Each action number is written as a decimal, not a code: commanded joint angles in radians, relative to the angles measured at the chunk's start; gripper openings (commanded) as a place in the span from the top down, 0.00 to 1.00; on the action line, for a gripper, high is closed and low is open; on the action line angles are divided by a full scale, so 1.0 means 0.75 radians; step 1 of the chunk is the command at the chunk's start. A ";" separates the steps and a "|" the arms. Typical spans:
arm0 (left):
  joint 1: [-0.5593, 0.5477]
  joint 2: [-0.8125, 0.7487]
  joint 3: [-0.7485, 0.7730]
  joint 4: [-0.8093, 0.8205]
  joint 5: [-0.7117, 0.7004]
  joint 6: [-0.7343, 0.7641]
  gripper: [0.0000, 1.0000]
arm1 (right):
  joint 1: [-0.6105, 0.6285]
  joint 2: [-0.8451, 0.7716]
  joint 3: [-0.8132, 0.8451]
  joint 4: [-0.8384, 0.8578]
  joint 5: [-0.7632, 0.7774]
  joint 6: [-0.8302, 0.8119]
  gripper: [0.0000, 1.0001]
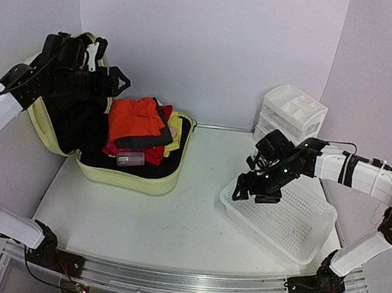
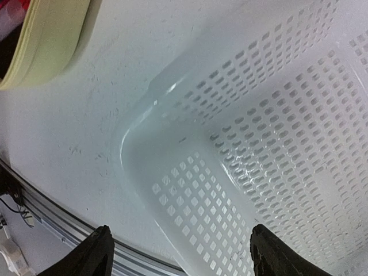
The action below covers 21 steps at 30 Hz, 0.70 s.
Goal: Open, take out, and arrange the luggage
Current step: Move the bin to the corner of the board.
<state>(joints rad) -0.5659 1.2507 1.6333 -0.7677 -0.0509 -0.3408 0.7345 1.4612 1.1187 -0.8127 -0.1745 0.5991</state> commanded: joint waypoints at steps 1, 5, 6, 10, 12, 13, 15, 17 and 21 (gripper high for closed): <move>-0.010 0.020 -0.055 0.030 0.063 0.042 0.18 | 0.100 -0.065 -0.030 -0.033 -0.042 -0.105 0.19; -0.010 0.058 -0.105 0.031 0.058 0.087 0.15 | 0.179 0.019 -0.015 -0.083 0.107 -0.131 0.27; -0.010 0.066 -0.116 0.031 0.046 0.094 0.14 | 0.187 0.041 -0.007 -0.084 0.143 -0.135 0.33; -0.011 0.092 -0.149 0.029 0.018 0.124 0.13 | 0.234 0.155 0.075 -0.105 0.354 -0.153 0.54; -0.011 0.080 -0.167 0.030 0.006 0.129 0.13 | 0.257 0.197 0.110 -0.114 0.423 -0.165 0.56; -0.011 0.069 -0.178 0.030 -0.002 0.129 0.13 | 0.271 0.219 0.126 -0.117 0.448 -0.177 0.56; -0.010 0.044 -0.202 0.031 -0.029 0.132 0.13 | 0.293 0.262 0.163 -0.141 0.497 -0.193 0.58; -0.011 0.023 -0.224 0.032 -0.053 0.140 0.12 | 0.306 0.297 0.191 -0.155 0.532 -0.201 0.67; -0.008 0.014 -0.256 0.034 -0.088 0.150 0.12 | 0.312 0.330 0.263 -0.122 0.469 -0.176 0.81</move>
<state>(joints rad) -0.5705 1.3029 1.4502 -0.7685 -0.0677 -0.2535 0.9630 1.6924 1.2331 -0.9184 0.1493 0.4587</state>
